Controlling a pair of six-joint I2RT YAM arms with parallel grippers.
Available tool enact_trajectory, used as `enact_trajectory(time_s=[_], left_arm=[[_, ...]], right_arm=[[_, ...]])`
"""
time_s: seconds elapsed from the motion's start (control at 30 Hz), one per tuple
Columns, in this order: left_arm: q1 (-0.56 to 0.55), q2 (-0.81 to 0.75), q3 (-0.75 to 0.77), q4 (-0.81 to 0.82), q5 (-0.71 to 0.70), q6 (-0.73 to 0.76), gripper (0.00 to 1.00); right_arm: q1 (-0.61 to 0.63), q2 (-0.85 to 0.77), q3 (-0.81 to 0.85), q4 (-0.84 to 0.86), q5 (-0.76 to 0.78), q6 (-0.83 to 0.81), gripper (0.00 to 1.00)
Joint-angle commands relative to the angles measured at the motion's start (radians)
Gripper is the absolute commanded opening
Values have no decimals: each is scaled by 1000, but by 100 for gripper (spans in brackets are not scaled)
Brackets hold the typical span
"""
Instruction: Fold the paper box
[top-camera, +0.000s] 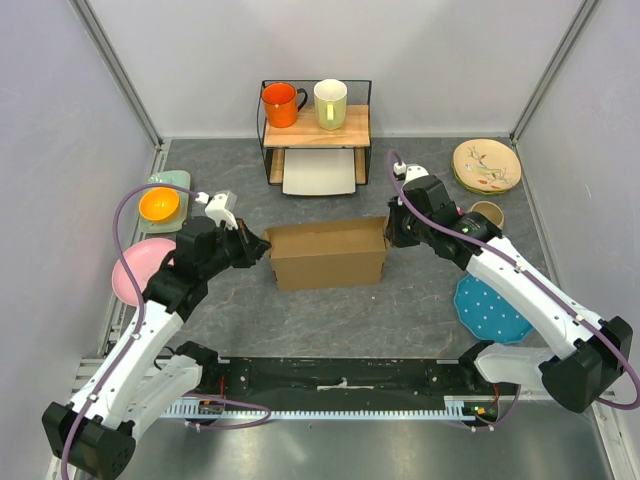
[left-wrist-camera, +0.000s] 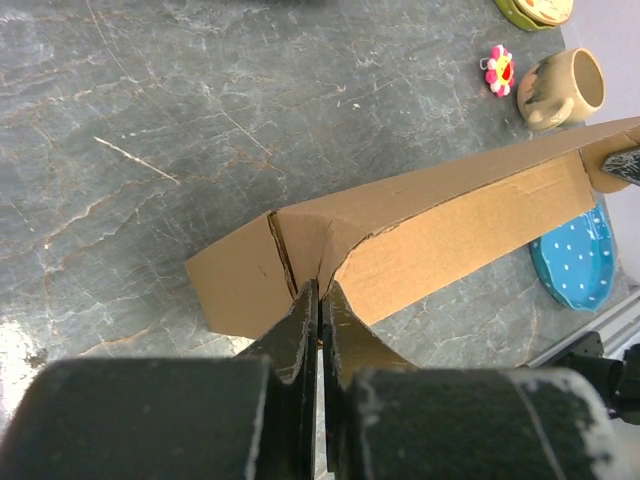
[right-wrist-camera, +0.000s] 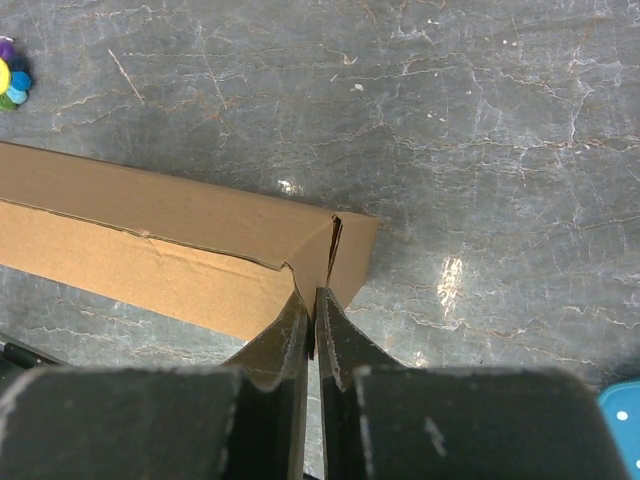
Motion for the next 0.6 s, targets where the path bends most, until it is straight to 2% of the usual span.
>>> enact_trajectory(time_s=[0.0,0.2,0.47,0.57], left_arm=[[0,8,-62,-88,-112,113,2],[-2,-9,-68,-85,-161,161,2],[-5,-2,-68,-88,-158,150,2],[-6,-4,-74,-88,-157,147,2]], right_arm=[[12,-11,8,0,-12,18,9],[12,-9,27,-2,-12,18,10],[12,-11,47,0,-4,20,12],[13,-11,42,6,-7,21,9]])
